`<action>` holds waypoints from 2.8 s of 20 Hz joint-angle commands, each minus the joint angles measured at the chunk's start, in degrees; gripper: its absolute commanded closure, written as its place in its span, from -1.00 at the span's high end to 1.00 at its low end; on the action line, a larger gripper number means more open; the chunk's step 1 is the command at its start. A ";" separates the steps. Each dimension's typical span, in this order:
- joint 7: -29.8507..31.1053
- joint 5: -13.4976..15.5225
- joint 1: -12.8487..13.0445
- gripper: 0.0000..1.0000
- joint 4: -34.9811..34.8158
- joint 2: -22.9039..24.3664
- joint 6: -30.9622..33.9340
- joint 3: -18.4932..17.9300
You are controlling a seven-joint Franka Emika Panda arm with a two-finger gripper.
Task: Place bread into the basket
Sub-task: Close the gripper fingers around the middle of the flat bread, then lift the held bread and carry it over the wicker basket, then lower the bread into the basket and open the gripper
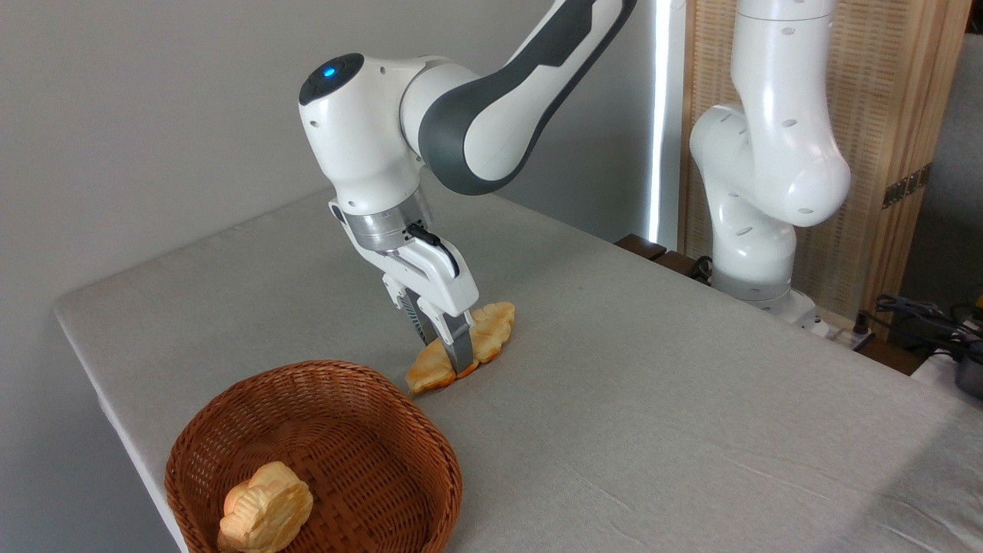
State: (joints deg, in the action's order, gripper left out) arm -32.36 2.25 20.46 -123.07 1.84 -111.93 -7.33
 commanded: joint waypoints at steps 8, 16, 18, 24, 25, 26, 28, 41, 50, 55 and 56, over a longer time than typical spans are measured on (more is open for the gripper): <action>0.99 0.73 0.64 -0.11 5.55 4.22 4.17 -0.32; 0.46 4.25 0.02 -0.11 11.80 3.78 2.96 -1.02; 0.54 4.08 -0.24 -0.11 12.42 3.52 -0.28 -1.11; 0.63 4.34 -1.12 -0.08 12.42 1.77 -10.83 -2.60; 0.72 4.34 -1.12 -0.06 12.42 1.59 -12.42 -2.95; 0.89 4.43 -1.12 0.08 12.42 0.89 -15.13 -3.56; 0.90 4.34 -1.12 0.22 12.51 -0.25 -19.00 -3.74; 0.55 3.46 -1.12 1.00 12.42 -6.59 -31.77 -4.53; 0.46 3.37 -1.12 1.00 12.42 -7.99 -33.79 -4.53; 0.46 3.37 -1.12 1.00 12.42 -8.17 -33.79 -4.53; 0.46 3.37 -1.12 1.00 12.42 -8.17 -33.79 -4.53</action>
State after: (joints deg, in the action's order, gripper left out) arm -32.36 5.65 19.02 -111.57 -5.75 -144.92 -11.40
